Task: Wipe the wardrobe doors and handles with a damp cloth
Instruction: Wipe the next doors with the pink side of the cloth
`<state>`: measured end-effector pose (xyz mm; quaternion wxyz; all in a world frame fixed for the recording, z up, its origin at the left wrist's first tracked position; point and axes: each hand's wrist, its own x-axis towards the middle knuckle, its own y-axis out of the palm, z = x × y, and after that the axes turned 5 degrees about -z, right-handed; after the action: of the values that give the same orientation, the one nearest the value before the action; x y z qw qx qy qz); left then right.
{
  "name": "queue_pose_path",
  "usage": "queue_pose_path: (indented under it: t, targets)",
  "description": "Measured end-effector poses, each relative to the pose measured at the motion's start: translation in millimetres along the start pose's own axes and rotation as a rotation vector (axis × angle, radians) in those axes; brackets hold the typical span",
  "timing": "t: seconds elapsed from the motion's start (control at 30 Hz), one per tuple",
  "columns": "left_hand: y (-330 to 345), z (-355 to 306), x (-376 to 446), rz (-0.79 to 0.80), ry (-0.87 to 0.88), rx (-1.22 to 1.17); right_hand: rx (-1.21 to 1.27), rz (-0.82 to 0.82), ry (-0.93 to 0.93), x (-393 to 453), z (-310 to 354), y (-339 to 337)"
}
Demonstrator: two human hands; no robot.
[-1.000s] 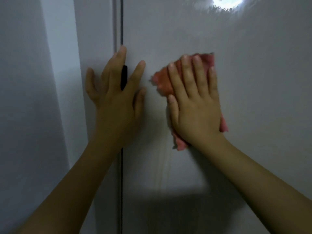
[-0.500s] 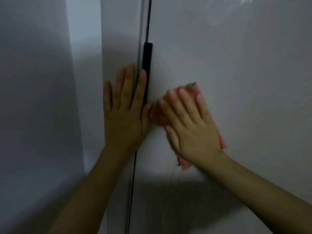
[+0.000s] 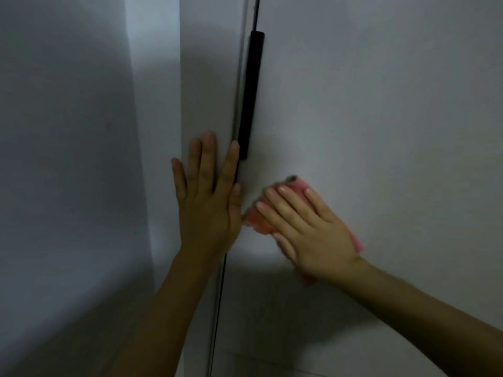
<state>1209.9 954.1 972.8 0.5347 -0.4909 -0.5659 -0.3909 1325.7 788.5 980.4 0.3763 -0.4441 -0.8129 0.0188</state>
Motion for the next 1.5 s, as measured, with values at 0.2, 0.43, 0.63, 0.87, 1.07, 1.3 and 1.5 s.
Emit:
queue_pose_path:
  t: [0.2, 0.43, 0.63, 0.87, 1.07, 1.3, 1.5]
  targets:
    - [-1, -1, 1, 0.023, -0.015, -0.002, -0.068, -0.120, 0.292, 14, -31, -17]
    - [-6, -12, 2, 0.015, -0.115, -0.134, 0.066, -0.010, 0.037, 1, 35, 12]
    - [-17, -46, -41, 0.010, -0.259, -0.200, 0.264, -0.008, 0.073, -6, 15, -13]
    - [9, -109, -82, 0.167, -0.368, -0.258, 0.230, -0.130, 0.227, -43, 0, -23]
    - [46, -128, -78, 0.077, -0.522, -0.118, 0.218, -0.150, 0.398, -74, -9, -44]
    - [63, -127, -44, 0.025, -0.230, 0.047, 0.146, -0.100, 0.579, -127, -29, -61]
    - [59, -132, -53, 0.167, 0.187, 0.014, 0.111, -0.133, 0.749, -152, -47, -66]
